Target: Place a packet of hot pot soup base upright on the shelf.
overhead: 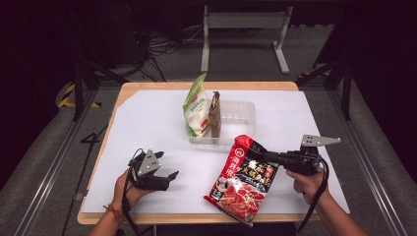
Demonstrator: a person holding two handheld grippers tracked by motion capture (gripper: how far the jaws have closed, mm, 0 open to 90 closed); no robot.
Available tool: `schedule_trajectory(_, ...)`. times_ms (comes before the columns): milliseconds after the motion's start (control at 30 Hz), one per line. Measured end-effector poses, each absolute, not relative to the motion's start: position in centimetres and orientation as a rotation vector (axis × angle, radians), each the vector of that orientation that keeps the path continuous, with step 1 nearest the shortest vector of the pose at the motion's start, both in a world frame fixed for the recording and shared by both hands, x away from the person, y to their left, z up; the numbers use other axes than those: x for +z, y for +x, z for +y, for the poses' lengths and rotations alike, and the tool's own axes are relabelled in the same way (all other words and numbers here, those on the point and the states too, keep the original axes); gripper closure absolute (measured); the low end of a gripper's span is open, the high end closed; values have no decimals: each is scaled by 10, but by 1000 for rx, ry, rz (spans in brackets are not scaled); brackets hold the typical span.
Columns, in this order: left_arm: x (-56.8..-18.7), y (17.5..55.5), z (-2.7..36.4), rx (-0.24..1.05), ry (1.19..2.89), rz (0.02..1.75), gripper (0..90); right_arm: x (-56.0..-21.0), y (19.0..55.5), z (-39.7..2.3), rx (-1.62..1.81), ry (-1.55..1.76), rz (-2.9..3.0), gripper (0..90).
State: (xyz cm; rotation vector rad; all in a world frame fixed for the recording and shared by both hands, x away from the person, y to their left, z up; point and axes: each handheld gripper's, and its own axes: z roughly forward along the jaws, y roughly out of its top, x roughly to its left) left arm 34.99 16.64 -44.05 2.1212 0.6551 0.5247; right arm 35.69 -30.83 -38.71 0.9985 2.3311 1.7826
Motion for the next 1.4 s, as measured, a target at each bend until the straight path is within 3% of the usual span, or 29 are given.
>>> schedule_trajectory(1400, -435, 345, 170, 546, 2093, 676, 172, -327, 348, -268, 1863, 737, 2249, 890)
